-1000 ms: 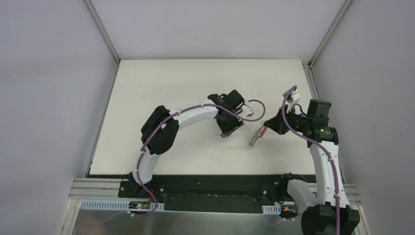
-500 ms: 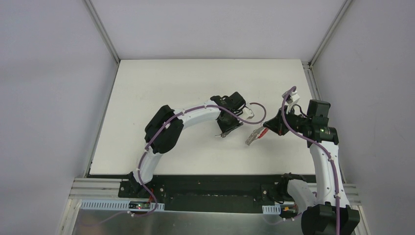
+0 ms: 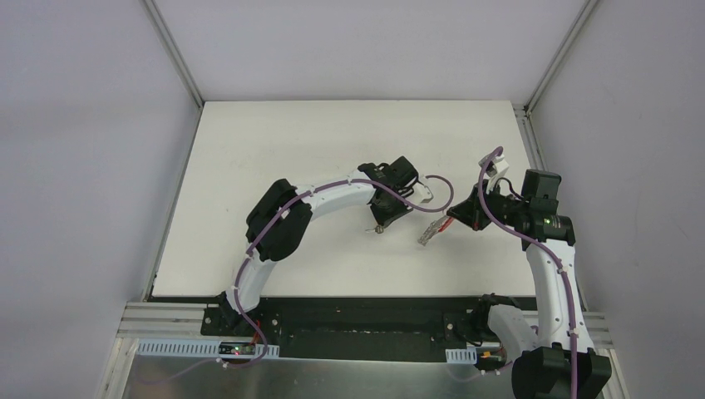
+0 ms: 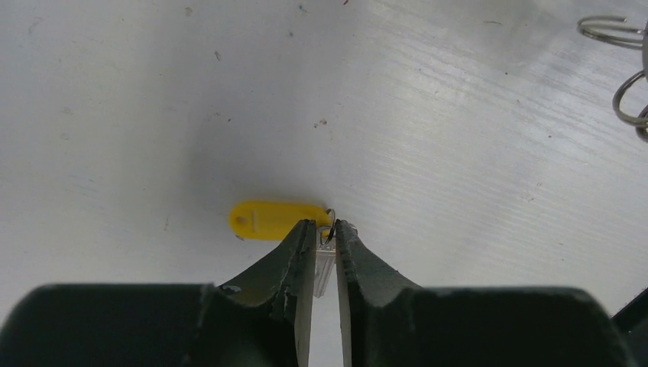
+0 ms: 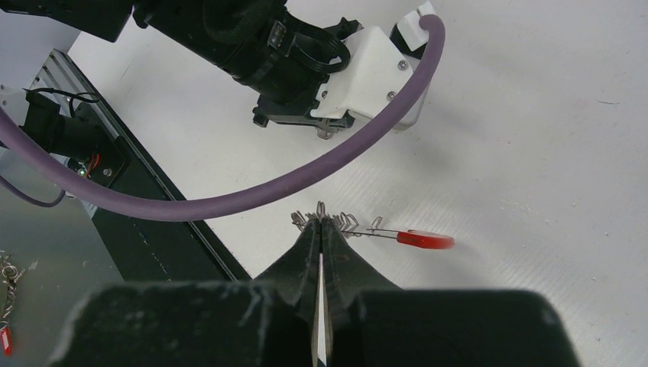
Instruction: Put the keys on the keyring
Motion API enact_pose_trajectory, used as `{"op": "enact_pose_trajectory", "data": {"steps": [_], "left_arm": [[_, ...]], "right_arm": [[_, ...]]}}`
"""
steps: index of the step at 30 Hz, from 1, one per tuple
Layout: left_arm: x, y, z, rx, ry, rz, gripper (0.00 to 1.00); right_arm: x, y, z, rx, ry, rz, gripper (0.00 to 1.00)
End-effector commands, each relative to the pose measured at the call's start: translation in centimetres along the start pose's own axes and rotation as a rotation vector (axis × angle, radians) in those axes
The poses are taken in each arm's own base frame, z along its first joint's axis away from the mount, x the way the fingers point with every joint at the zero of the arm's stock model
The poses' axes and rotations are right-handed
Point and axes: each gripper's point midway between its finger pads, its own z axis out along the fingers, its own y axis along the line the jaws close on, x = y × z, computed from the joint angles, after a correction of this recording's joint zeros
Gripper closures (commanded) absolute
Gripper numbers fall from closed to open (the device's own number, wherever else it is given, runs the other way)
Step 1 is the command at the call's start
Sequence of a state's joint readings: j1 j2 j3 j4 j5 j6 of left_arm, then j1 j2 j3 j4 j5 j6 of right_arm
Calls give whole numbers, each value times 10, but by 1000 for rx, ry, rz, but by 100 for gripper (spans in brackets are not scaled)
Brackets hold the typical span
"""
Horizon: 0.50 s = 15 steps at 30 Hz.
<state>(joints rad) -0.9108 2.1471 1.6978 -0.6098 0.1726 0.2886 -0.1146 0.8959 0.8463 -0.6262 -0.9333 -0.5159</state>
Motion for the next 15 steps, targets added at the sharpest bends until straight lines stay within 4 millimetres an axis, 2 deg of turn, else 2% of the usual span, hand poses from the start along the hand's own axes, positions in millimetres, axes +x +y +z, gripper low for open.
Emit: {"op": "enact_pose_trajectory", "data": {"steps": [1, 6, 15], "left_arm": [[-3, -5, -3, 7, -2, 37, 83], [-3, -3, -3, 3, 0, 42, 84], [0, -5, 0, 15, 10, 49, 92]], "right_arm": [[-7, 7, -2, -37, -24, -33, 100], [-6, 7, -2, -41, -22, -29, 100], [-6, 7, -1, -46, -19, -27, 100]]}}
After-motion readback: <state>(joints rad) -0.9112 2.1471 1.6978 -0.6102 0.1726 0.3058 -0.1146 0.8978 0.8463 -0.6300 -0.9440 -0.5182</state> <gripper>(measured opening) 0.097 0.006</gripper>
